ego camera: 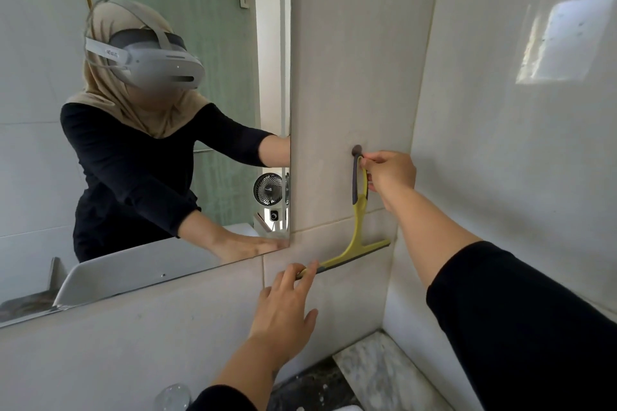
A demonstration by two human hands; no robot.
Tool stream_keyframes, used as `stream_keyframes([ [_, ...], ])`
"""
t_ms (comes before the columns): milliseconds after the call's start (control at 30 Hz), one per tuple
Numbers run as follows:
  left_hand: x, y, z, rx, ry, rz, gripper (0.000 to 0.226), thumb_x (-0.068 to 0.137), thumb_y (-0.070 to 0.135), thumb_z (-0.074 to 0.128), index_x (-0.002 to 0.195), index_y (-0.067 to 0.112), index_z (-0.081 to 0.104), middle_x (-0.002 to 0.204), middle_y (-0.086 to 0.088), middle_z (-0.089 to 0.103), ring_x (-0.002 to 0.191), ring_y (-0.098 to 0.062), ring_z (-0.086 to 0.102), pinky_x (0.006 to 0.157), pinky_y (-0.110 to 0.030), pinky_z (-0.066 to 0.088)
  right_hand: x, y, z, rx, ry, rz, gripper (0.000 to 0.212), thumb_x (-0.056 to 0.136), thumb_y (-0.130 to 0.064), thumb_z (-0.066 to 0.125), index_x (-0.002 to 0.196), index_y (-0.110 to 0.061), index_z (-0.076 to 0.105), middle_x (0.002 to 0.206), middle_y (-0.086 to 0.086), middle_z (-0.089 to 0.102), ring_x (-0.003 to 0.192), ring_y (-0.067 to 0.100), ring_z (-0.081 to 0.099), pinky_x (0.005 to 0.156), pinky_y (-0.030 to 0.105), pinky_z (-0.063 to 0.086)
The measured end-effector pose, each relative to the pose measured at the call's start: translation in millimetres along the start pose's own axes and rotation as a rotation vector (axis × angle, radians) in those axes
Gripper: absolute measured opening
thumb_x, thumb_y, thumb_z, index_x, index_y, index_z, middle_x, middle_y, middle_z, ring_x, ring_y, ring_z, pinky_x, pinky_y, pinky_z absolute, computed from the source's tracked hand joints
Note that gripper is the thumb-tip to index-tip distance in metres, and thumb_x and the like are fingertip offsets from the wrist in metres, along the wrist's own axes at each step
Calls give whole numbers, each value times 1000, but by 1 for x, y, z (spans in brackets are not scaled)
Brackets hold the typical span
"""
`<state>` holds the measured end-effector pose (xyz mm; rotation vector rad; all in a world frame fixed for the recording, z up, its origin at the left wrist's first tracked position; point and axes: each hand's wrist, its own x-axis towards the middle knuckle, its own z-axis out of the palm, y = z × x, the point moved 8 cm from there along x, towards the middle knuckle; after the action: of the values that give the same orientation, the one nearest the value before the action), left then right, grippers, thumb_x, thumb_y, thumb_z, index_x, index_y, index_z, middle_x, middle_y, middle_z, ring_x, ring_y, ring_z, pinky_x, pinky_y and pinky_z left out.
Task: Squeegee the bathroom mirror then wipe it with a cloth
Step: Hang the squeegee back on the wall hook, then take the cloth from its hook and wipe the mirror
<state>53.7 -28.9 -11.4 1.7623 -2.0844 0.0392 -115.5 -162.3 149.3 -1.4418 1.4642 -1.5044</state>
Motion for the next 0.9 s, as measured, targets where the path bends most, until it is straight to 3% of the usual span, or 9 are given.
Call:
stream_keyframes([
  [100, -2, 4, -3, 30, -26, -3, 78, 92, 35, 50, 149, 30, -2, 151, 5, 9, 139, -17, 15, 111, -38, 27, -5, -6, -2, -64, -54, -2, 26, 83, -18, 69, 109, -18, 71, 109, 7, 71, 101, 28, 67, 90, 44, 54],
  [200, -10, 3, -21, 38, -25, -19, 76, 92, 32, 51, 149, 30, 2, 155, 5, 2, 142, -19, 10, 114, -40, 25, -23, -25, -6, -159, -118, -58, 35, 84, -18, 68, 119, -18, 66, 103, 5, 68, 97, 23, 64, 91, 43, 53],
  [333, -34, -8, -71, -95, 65, -49, 64, 91, 25, 54, 145, 31, 23, 153, 7, 12, 133, -19, 34, 106, -39, 38, -70, -71, 10, -233, -286, -222, 31, 85, -18, 67, 116, -18, 67, 100, 4, 66, 94, 18, 62, 74, 26, 49],
  [433, -65, -31, -125, -107, 196, -97, 53, 89, 18, 57, 138, 28, 40, 147, 6, 26, 130, -16, 36, 106, -35, 37, -122, -112, 36, -292, -467, -354, 29, 86, -21, 66, 116, -21, 68, 103, 3, 68, 91, 14, 59, 78, 20, 37],
  [567, -122, -80, -205, -20, 360, -237, 44, 86, 12, 59, 129, 23, 53, 139, 1, 41, 126, -19, 41, 101, -28, 36, -196, -158, 90, -284, -680, -486, 28, 89, -26, 62, 116, -27, 66, 110, -2, 66, 91, 11, 56, 81, 22, 37],
  [700, -204, -132, -282, 75, 507, -430, 40, 84, 9, 61, 122, 20, 58, 134, -3, 46, 123, -25, 44, 100, -40, 42, -288, -208, 160, -189, -897, -626, 32, 89, -28, 62, 121, -26, 64, 120, 2, 64, 99, 10, 57, 90, 26, 43],
  [900, -311, -198, -344, 170, 642, -677, 42, 85, 11, 60, 126, 18, 55, 136, 0, 45, 126, -22, 39, 96, -41, 45, -404, -249, 249, -111, -1132, -754, 40, 93, -26, 57, 132, -23, 54, 135, 3, 56, 119, 16, 52, 94, 24, 36],
])
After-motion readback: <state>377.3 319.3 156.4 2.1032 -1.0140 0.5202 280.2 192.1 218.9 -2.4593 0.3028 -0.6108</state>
